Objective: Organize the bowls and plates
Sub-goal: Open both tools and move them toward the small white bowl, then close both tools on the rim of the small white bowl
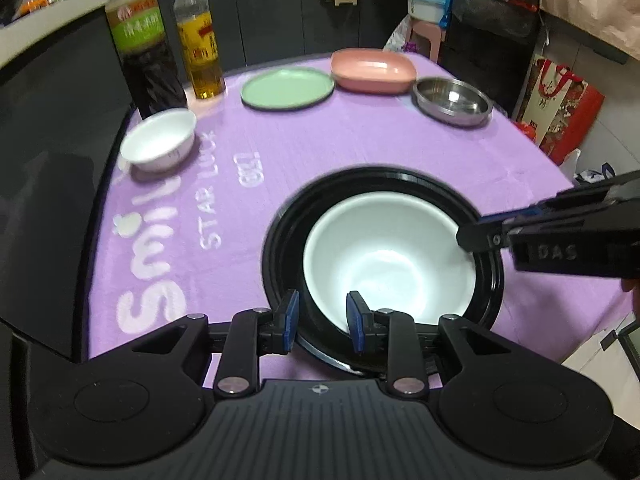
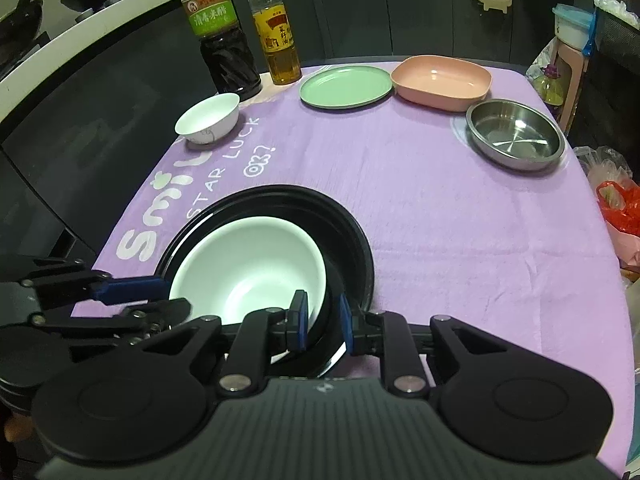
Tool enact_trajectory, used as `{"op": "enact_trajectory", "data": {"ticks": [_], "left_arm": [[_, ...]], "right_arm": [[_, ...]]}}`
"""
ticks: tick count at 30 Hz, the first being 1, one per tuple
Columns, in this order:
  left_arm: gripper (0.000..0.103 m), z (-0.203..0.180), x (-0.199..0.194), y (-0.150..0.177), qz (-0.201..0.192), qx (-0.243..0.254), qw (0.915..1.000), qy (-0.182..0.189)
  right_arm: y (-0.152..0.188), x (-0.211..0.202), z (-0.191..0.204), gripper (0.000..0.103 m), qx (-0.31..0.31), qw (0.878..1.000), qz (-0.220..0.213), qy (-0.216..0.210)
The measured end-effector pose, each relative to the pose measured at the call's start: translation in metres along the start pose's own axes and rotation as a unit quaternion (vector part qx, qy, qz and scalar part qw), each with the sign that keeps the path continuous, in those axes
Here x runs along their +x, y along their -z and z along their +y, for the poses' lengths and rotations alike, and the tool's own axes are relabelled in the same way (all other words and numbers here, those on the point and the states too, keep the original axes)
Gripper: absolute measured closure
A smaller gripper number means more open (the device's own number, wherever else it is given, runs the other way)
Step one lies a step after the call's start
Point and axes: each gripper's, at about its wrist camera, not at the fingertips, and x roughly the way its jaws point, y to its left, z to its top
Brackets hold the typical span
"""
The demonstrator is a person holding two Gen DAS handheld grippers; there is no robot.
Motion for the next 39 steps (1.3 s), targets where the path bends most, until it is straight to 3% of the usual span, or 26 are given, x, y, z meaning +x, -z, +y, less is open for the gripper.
{"op": "enact_trajectory", "data": {"ticks": [7, 16, 22, 27, 34, 39], "left_arm": [[0.079, 0.010, -0.030, -0.014, -0.025, 0.051, 0.9981, -0.026], [0.078, 0.046, -0.089, -0.039, -0.090, 0.088, 0.9820, -0.141], [0.069, 0.081, -0.084, -0.044, -0.114, 0.029, 0.9835, -0.138], [0.069, 0.108, -0.046, -0.048, -0.083, -0.020, 0.9874, -0.134], [0.069, 0.141, -0.012, -0.055, -0.082, -0.082, 0.9831, -0.142], [0.069, 0.164, 0.018, -0.058, -0.070, -0.137, 0.9802, -0.124]], "right_arm": [[-0.006, -0.004, -0.002, 0.082, -0.001, 1.000, 0.001, 0.004], [-0.034, -0.028, -0.001, 0.080, -0.015, 0.999, -0.036, 0.018], [-0.059, -0.033, 0.011, 0.068, -0.026, 0.998, -0.061, -0.002], [-0.075, -0.017, 0.024, 0.067, -0.047, 0.998, -0.041, -0.003], [-0.098, 0.004, 0.028, 0.067, -0.072, 0.997, -0.036, 0.019], [-0.120, 0.019, 0.025, 0.067, -0.065, 0.998, -0.027, 0.003]]}}
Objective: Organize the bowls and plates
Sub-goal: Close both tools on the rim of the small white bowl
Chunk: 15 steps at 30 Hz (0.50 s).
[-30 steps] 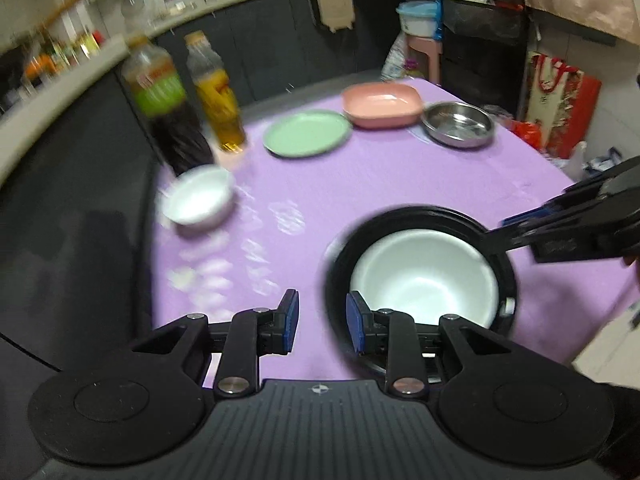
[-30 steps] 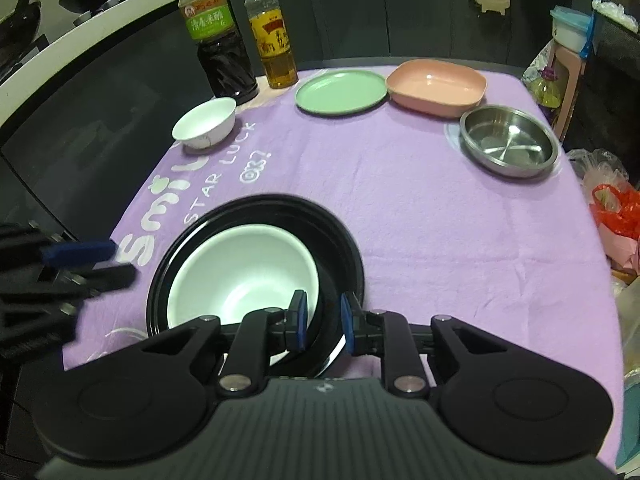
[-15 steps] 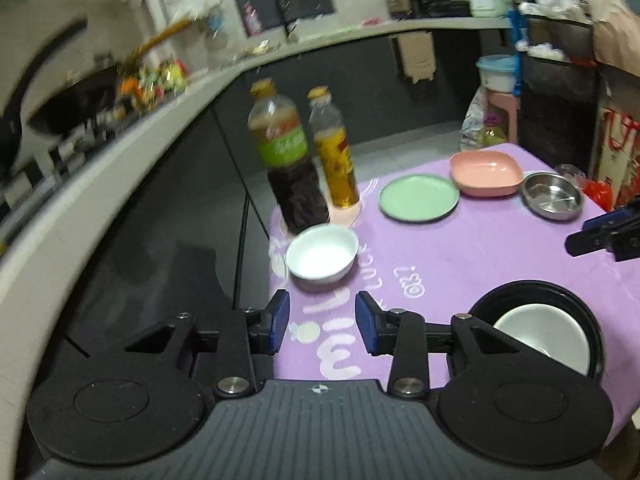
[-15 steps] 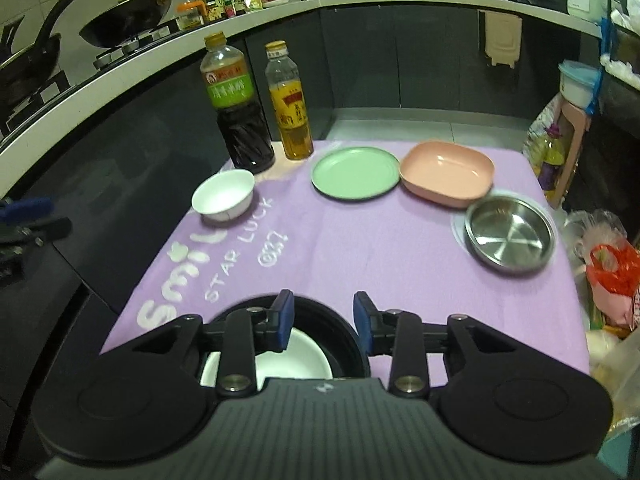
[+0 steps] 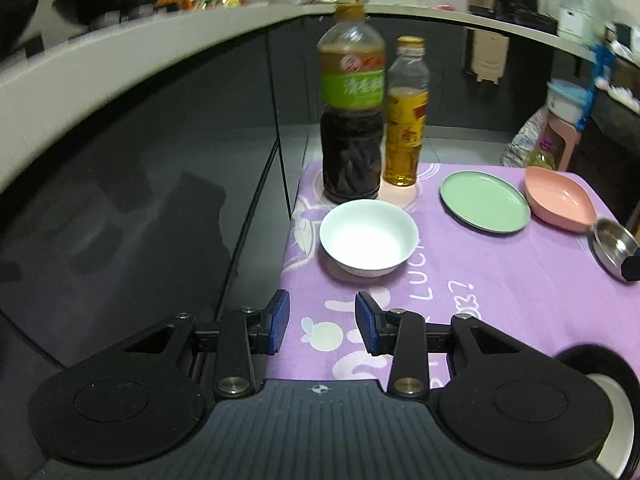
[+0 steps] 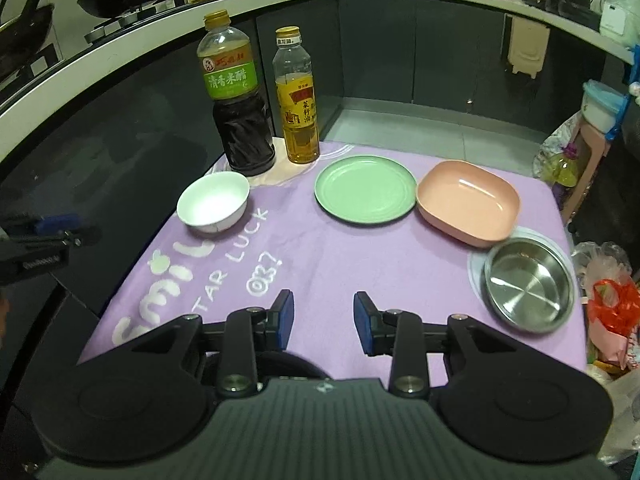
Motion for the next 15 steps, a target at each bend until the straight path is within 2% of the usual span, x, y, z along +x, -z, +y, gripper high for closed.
{"op": "enact_trajectory", "data": {"ticks": [3, 8, 15], "left_arm": [[0.069, 0.005, 0.017, -0.001, 0.003, -0.023, 0.9997, 0.003], [0.069, 0.013, 0.040, -0.006, -0.026, -0.067, 0.9974, 0.005], [0.067, 0.012, 0.076, -0.016, 0.001, -0.072, 0.9973, 0.014]], "right_arm": [[-0.013, 0.014, -0.001, 0.067, 0.008, 1.000, 0.005, -0.012], [-0.028, 0.043, 0.000, 0.067, 0.006, 0.999, 0.014, -0.033], [-0.051, 0.089, 0.005, 0.067, 0.006, 0.997, 0.031, -0.068]]}}
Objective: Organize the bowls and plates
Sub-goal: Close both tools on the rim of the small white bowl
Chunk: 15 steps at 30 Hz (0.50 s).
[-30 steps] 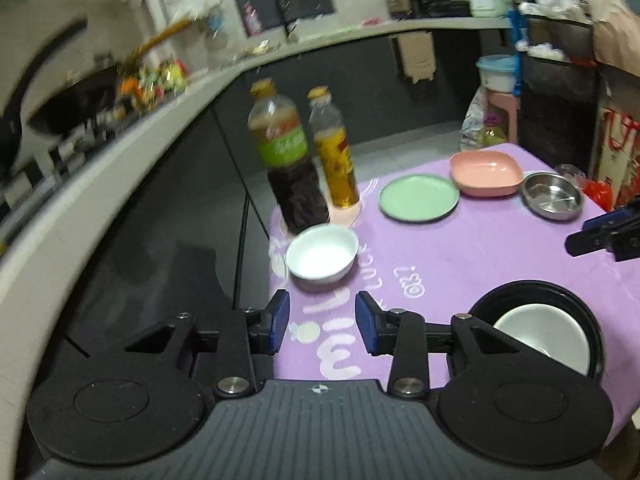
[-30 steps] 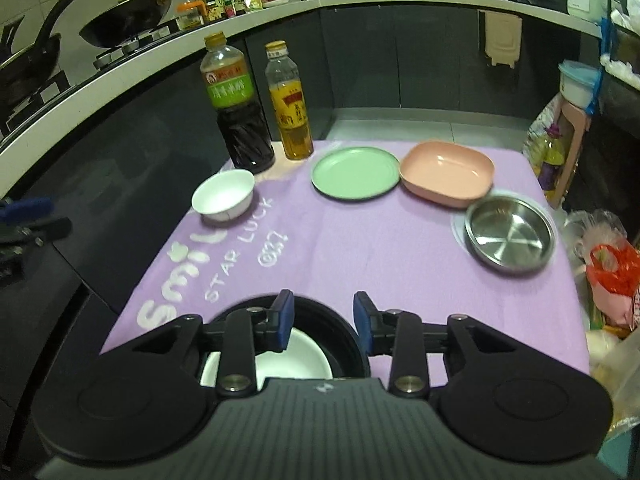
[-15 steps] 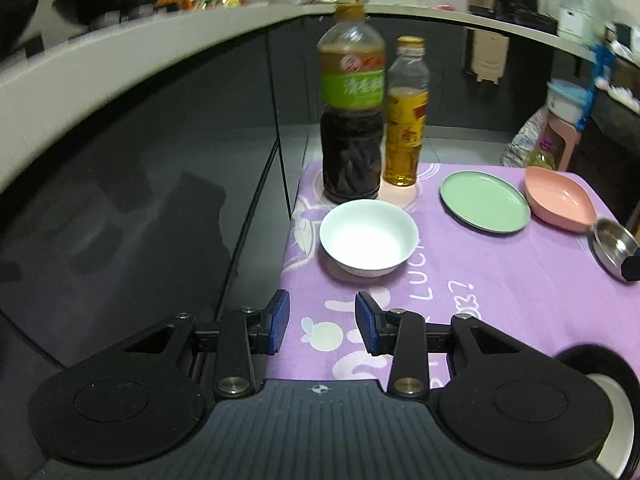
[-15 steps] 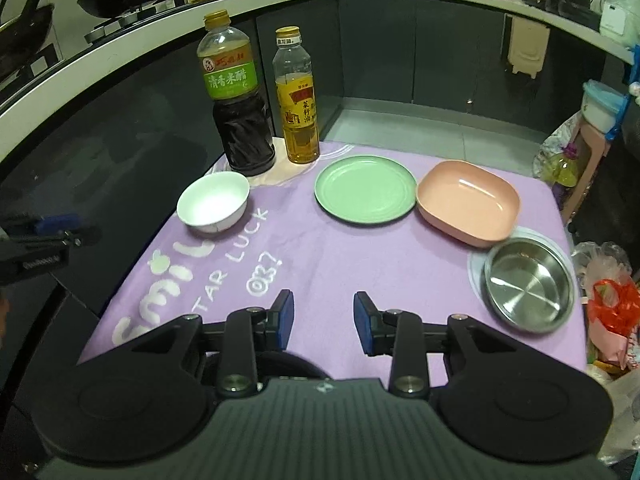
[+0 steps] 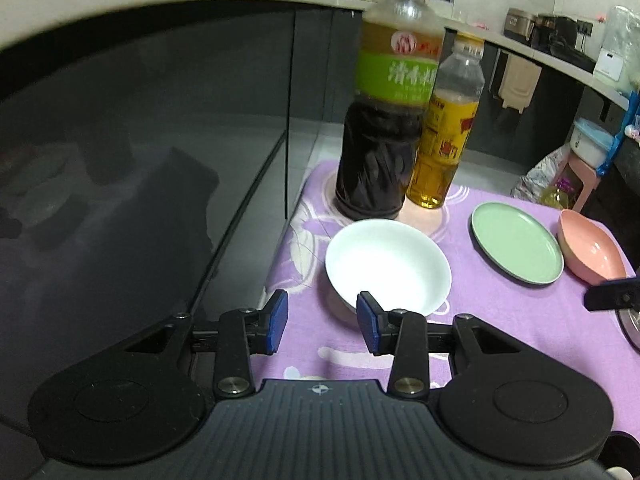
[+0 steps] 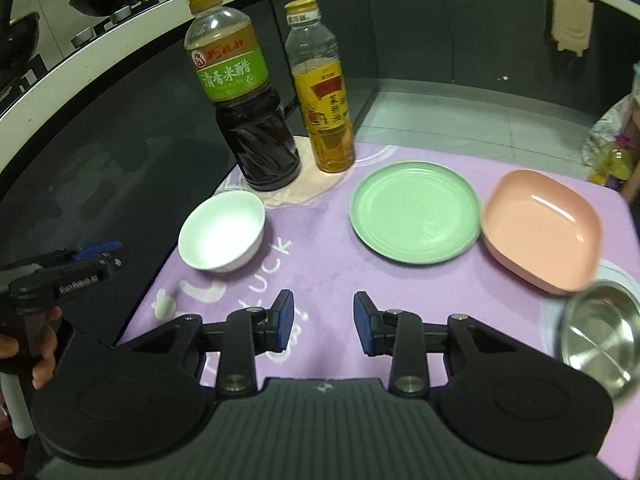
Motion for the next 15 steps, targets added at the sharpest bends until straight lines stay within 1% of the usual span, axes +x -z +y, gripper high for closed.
{"op": "enact_trajectory", "data": {"ticks": [3, 6, 8, 11, 15], "left_arm": [[0.066, 0.002, 0.014, 0.000, 0.015, -0.008, 0.9999, 0.002], [0.060, 0.006, 0.027, 0.000, 0.025, -0.017, 0.9995, -0.001], [0.056, 0.008, 0.032, -0.001, 0.025, -0.020, 0.9995, -0.003], [0.056, 0.008, 0.035, -0.002, 0.020, -0.023, 0.9995, 0.001], [0.056, 0.005, 0.041, -0.006, 0.028, -0.026, 0.9992, 0.014]], "right_arm": [[-0.009, 0.018, 0.001, 0.066, 0.004, 1.000, 0.007, -0.016], [-0.016, 0.034, 0.000, 0.064, 0.013, 0.999, 0.017, -0.031], [-0.019, 0.043, -0.001, 0.064, 0.017, 0.999, 0.022, -0.036], [-0.022, 0.052, 0.000, 0.064, 0.017, 0.999, 0.027, -0.043], [-0.025, 0.062, -0.001, 0.064, 0.019, 0.998, 0.031, -0.048]]}}
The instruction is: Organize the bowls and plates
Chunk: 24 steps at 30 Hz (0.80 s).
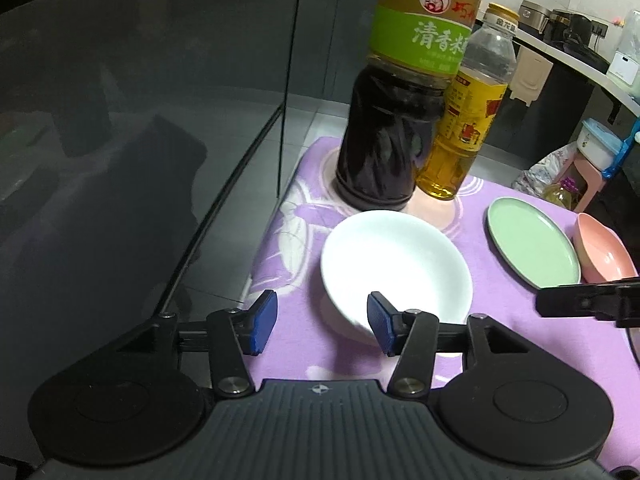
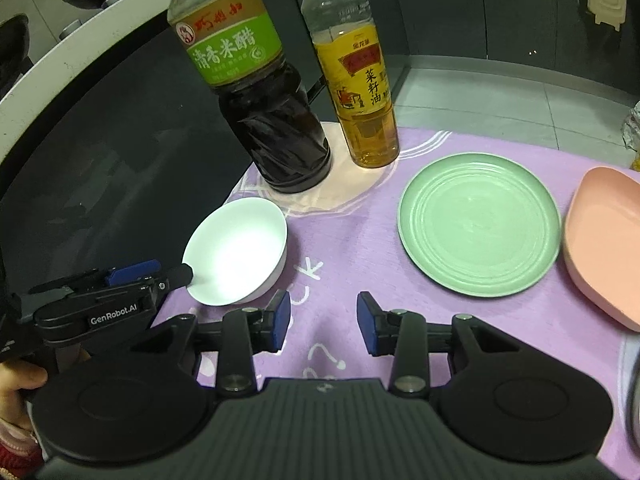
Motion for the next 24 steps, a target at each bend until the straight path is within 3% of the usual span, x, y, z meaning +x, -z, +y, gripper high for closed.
{"op": "enact_trajectory", "data": {"ticks": [9, 14, 16, 17, 18, 19, 24], "left_arm": [[0.057, 0.003, 0.021, -0.004, 0.022, -0.020, 0.9995, -0.009], [0.058, 0.001, 0.026, -0.004, 0.025, -0.015, 0.9995, -0.009], [0.063, 0.001, 0.029, -0.003, 0.030, -0.017, 0.9994, -0.002], [0.069, 0.001, 0.031, -0.003, 0.033, -0.018, 0.9993, 0.004], [0.073, 0.000, 0.032, -0.003, 0.036, -0.019, 0.9990, 0.017], [0.084, -0.002, 0.035, -0.003, 0.038, -0.017, 0.9987, 0.030], [0.084, -0.014, 0.028, 0.003, 0.037, 0.004, 0.9990, 0.024]], "right_arm": [[-0.022, 0.026, 0.013, 0.064, 0.001, 1.000, -0.012, -0.026], [-0.026, 0.050, 0.022, 0.064, 0.001, 1.000, -0.008, -0.014], [-0.025, 0.058, 0.025, 0.064, -0.003, 1.000, -0.003, -0.005], [-0.024, 0.062, 0.025, 0.065, -0.005, 1.000, 0.001, 0.001], [-0.024, 0.067, 0.026, 0.075, -0.007, 1.000, 0.006, 0.006], [-0.023, 0.070, 0.027, 0.092, -0.009, 1.000, 0.011, 0.010], [-0.019, 0.065, 0.032, 0.095, -0.023, 1.000, 0.003, 0.014]]}}
